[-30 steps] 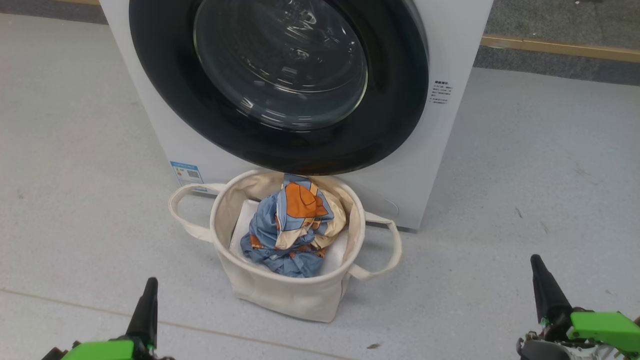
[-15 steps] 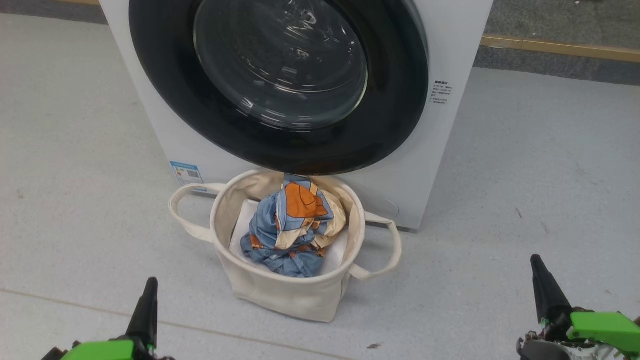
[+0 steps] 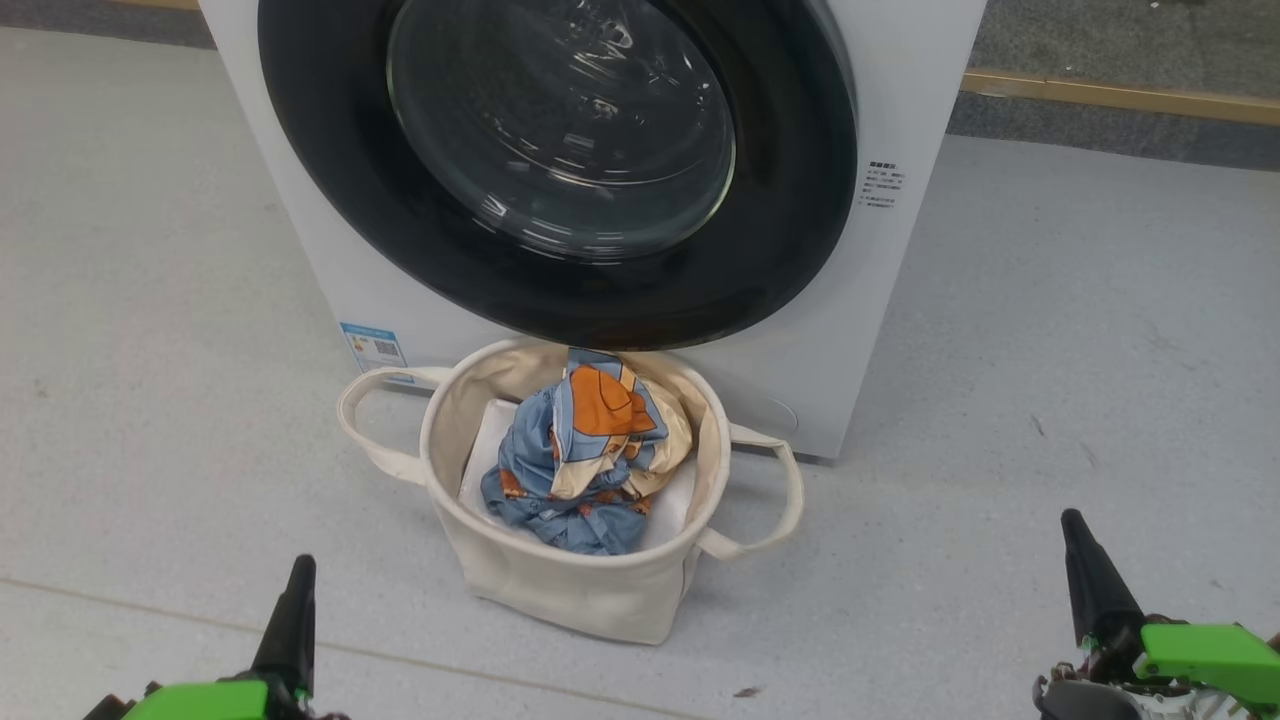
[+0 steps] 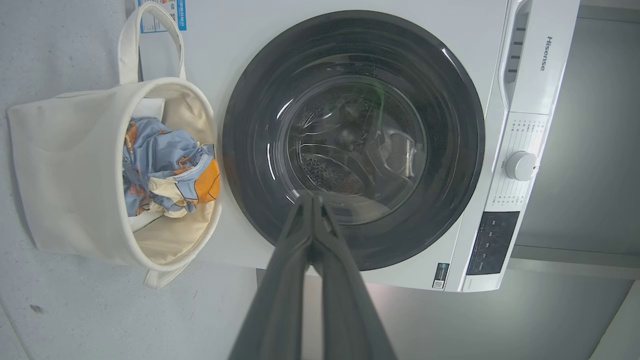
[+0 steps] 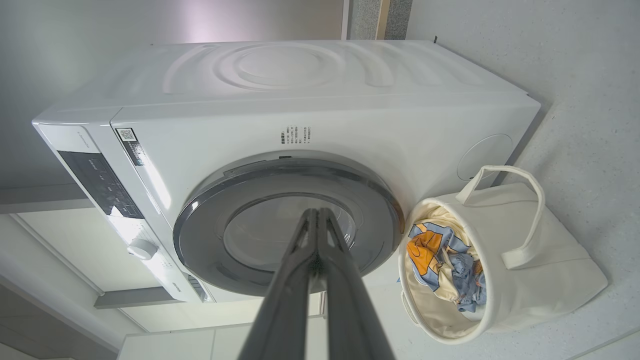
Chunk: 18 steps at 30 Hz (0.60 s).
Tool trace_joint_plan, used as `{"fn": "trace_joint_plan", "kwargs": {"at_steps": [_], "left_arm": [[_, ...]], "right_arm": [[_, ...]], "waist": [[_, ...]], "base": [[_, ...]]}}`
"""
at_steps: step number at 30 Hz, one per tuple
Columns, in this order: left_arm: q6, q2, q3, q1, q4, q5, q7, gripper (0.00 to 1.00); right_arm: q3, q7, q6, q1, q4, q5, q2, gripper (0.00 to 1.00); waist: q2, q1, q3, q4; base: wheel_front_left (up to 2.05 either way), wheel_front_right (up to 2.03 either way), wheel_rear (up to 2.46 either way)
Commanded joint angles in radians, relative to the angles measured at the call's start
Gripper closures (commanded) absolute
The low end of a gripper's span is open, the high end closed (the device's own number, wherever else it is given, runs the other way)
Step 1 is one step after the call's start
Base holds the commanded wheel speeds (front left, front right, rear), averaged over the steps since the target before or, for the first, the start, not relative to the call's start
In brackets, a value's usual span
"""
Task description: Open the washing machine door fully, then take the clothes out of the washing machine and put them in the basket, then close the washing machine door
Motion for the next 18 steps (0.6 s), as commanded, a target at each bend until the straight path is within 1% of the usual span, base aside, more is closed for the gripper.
{"fn": "trace_joint_plan", "kwargs": {"at_steps": [1,18], "left_arm": [[-0.007,0.009,0.035,-0.045,-0.037,-0.003,0.008,1.00],[-0.007,0.009,0.035,-0.045,-0.037,-0.003,0.008,1.00]], "right_arm": [[0.019,0.008,0.000,-0.050,-0.031,0.006,-0.009,1.00],[0.019,0.008,0.000,-0.050,-0.031,0.006,-0.009,1.00]], "waist": [[-0.0001,0.0000,0.000,0.000],[-0.0001,0.0000,0.000,0.000]], "base": [[0.00,0.00,0.00],[0.00,0.00,0.00]]}}
